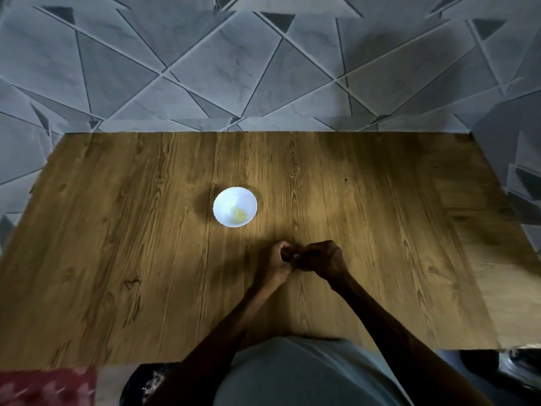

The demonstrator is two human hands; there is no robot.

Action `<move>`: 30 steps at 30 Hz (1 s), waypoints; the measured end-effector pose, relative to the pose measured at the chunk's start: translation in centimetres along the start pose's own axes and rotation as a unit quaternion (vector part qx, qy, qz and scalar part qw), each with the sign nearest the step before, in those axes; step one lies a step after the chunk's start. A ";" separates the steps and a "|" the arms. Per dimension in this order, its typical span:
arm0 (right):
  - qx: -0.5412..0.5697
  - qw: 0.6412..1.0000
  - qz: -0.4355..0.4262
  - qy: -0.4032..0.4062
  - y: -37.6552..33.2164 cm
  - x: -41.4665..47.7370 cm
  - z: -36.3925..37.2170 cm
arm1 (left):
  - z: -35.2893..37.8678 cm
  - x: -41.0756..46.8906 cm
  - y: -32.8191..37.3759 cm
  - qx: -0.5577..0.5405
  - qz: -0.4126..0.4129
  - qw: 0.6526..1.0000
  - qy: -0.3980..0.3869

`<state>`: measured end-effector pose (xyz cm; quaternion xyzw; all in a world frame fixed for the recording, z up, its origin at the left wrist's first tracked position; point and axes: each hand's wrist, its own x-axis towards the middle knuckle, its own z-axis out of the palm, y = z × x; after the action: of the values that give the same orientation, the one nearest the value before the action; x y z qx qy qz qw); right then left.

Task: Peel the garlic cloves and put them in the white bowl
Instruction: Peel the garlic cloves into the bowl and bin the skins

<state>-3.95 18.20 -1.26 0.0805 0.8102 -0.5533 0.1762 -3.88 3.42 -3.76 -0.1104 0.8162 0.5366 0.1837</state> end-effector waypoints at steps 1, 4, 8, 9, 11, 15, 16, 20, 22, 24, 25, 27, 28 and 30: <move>0.005 1.000 0.006 0.000 0.1 0.0 0.0 | 0.1 0.0 0.0 0.004 0.001 1.000 0.001; 0.022 1.000 0.016 -0.002 0.1 0.1 0.1 | 0.4 0.1 -0.5 -0.007 0.005 1.000 0.011; 0.029 0.999 0.022 -0.004 0.4 0.1 0.2 | 0.4 0.0 -1.0 0.006 0.009 1.000 0.000; 0.029 0.999 0.018 -0.005 0.5 0.1 0.2 | 0.4 0.0 -1.0 0.005 0.007 1.000 -0.002; 0.024 1.000 0.014 -0.005 0.7 0.0 0.2 | 0.5 0.0 -0.8 -0.012 0.002 1.000 -0.003; 0.019 1.000 -0.007 -0.024 0.7 0.2 -0.3 | -0.2 0.3 -0.8 -0.060 0.009 0.998 0.000; 0.026 0.999 -0.004 -0.024 0.8 0.2 -0.3 | -0.5 0.4 -0.9 -0.068 0.008 0.998 -0.002; 0.029 0.999 -0.012 -0.025 0.9 0.1 -0.3 | -0.7 0.3 -0.9 -0.069 0.005 0.998 0.003; 0.025 0.999 -0.025 -0.022 0.6 0.1 -0.2 | -0.8 0.0 -0.2 -0.082 0.009 0.997 0.011; 0.029 0.999 -0.023 -0.013 0.2 0.2 -0.3 | -0.7 -0.1 0.2 -0.099 0.011 0.995 0.010; 0.038 0.999 -0.016 -0.010 0.0 0.3 -0.4 | -0.6 -0.2 0.4 -0.097 0.016 0.995 0.012; 0.044 0.999 -0.002 -0.006 -0.4 0.6 -0.4 | -0.3 -0.3 0.7 -0.080 0.020 0.996 0.022; 0.033 0.999 -0.003 -0.005 -0.5 0.7 -0.4 | -0.2 -0.3 0.7 -0.078 0.020 0.996 0.026; 0.003 1.000 -0.016 -0.002 -0.5 1.0 -0.3 | 0.1 -0.4 0.9 -0.081 0.023 0.996 0.027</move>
<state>-5.05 18.25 -1.10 0.0670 0.8095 -0.5583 0.1685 -3.83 3.86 -2.92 -0.1210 0.7772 0.6016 0.1396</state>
